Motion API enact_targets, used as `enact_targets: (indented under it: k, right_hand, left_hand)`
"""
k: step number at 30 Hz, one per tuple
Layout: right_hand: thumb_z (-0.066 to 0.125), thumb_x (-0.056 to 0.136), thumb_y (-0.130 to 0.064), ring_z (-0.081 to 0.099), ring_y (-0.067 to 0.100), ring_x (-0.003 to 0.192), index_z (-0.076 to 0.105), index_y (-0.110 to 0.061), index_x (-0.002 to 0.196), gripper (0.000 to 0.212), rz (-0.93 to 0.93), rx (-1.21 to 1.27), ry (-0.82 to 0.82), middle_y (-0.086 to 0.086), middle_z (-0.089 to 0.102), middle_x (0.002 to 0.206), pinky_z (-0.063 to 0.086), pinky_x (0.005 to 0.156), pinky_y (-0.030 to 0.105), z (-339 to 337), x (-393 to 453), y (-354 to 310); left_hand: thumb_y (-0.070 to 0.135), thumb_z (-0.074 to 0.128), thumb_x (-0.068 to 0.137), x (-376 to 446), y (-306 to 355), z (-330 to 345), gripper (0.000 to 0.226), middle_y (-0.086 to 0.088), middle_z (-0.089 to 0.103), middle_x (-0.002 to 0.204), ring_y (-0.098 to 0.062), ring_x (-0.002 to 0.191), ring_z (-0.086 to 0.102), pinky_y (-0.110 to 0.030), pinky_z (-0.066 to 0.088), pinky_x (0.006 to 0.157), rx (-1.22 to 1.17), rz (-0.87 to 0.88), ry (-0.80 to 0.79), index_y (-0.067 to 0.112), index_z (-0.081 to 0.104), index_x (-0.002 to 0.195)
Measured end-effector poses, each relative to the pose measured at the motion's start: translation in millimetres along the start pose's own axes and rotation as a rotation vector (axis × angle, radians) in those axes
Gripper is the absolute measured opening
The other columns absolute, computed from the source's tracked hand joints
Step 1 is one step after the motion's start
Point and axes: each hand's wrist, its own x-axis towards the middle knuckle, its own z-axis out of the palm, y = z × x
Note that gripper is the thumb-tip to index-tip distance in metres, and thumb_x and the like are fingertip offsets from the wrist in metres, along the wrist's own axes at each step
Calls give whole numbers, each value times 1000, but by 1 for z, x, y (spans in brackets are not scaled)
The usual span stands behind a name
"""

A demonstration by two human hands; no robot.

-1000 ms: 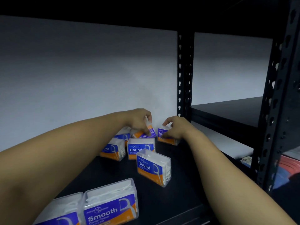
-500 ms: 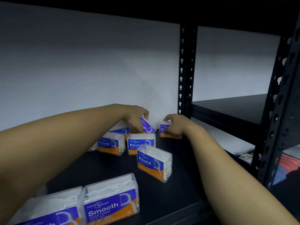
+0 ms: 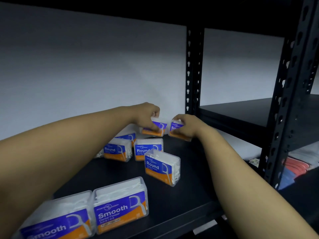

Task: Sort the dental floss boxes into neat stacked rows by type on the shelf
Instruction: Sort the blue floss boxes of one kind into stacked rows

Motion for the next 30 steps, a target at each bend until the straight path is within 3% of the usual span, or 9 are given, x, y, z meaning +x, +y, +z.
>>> enact_targets:
  k: [5,11,16,20,22,25,30]
  right_hand:
    - [70,92,-35,64,22,95,59,-34,131,41,-169,110,104,2,68,108,54,86,34,-21,-14,-31]
    - [66,94,-36,61,19,88,60,-35,118,24,-327,88,101,2,64,107,47,66,27,-38,-26,-77]
    - [71,89,-35,64,16,94,62,-37,116,28,-449,127,51,-4,66,111,49,70,26,-47,-33,-112]
    - [75,89,-45,64,8,96,55,-33,130,46,-504,146,-22,-8,63,118,51,71,21,-42,-39,-136]
    - [76,88,-48,66,10,99,54,-31,131,51,-524,128,-70,-8,64,120,58,77,25,-39,-42,-145]
    - [78,85,-49,69,12,98,56,-31,130,53,-540,112,-150,-9,67,118,63,81,33,-36,-48,-154]
    - [82,82,-45,71,10,93,59,-33,125,50,-596,-14,-302,-19,66,109,62,76,28,-29,-60,-169]
  left_hand:
    - [41,71,90,-35,-9,-26,52,-3,58,118,-20,97,60,-30,51,84,-145,-21,79,24,52,135]
    - [36,69,92,-92,-27,-57,42,2,60,116,-11,90,64,-19,52,71,-228,-34,210,29,56,132]
    - [39,71,91,-146,-38,-73,35,8,59,115,-17,92,71,-30,61,77,-315,-61,208,36,59,124]
    - [44,72,89,-186,-37,-70,39,8,61,114,-15,88,73,-34,63,77,-357,-80,220,37,59,125]
    - [43,72,88,-202,-35,-62,44,9,61,115,-13,86,73,-32,62,77,-360,-108,215,35,57,128]
    - [43,75,85,-218,-33,-50,49,11,63,116,-13,88,73,-32,62,77,-365,-141,182,35,55,129]
    - [39,86,74,-236,-35,-40,60,11,65,111,-15,90,72,-35,63,78,-416,-122,175,36,57,127]
